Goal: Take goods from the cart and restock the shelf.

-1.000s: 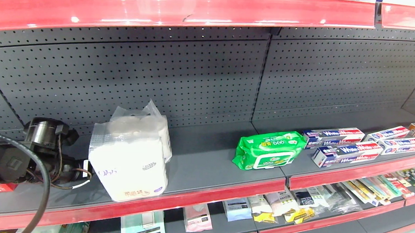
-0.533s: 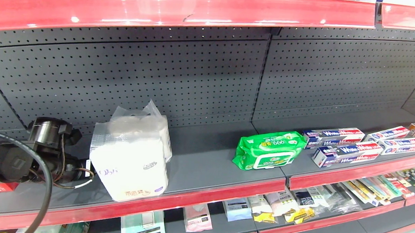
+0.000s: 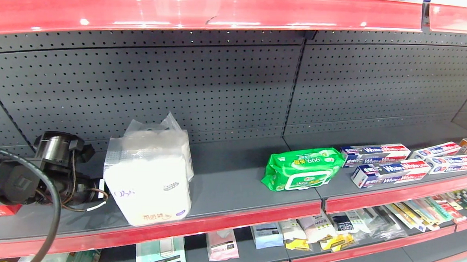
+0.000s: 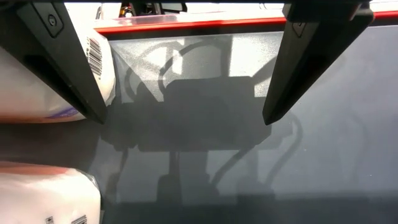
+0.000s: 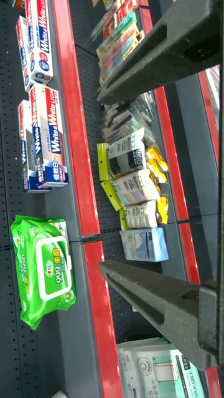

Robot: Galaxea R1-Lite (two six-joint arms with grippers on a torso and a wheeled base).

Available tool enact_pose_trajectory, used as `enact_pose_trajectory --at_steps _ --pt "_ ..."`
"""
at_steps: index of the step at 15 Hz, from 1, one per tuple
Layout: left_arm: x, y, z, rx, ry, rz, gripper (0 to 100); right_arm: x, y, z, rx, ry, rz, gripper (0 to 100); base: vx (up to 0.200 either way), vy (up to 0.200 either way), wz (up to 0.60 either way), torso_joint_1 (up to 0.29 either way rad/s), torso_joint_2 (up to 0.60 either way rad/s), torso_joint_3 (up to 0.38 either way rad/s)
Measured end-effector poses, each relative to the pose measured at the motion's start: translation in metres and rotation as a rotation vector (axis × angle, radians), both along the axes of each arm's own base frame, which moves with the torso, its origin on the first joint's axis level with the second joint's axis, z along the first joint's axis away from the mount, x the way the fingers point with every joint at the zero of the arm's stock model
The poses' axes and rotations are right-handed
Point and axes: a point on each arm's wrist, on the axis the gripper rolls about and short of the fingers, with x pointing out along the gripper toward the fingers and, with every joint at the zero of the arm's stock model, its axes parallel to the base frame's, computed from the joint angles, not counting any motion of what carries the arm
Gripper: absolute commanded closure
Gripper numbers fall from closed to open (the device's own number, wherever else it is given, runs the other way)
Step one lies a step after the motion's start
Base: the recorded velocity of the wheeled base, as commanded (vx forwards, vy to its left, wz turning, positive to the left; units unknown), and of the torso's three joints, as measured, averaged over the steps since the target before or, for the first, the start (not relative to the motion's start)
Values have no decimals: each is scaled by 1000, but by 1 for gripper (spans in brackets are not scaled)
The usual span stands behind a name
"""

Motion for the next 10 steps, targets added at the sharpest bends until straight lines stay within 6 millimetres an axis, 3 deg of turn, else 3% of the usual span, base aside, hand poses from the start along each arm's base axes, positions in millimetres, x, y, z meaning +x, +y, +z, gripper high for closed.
enact_pose_trajectory --at_steps 10 --pt "-12 18 11 12 -33 58 0 0 0 0 0 0 0 0 0 0 0 0 0 0"
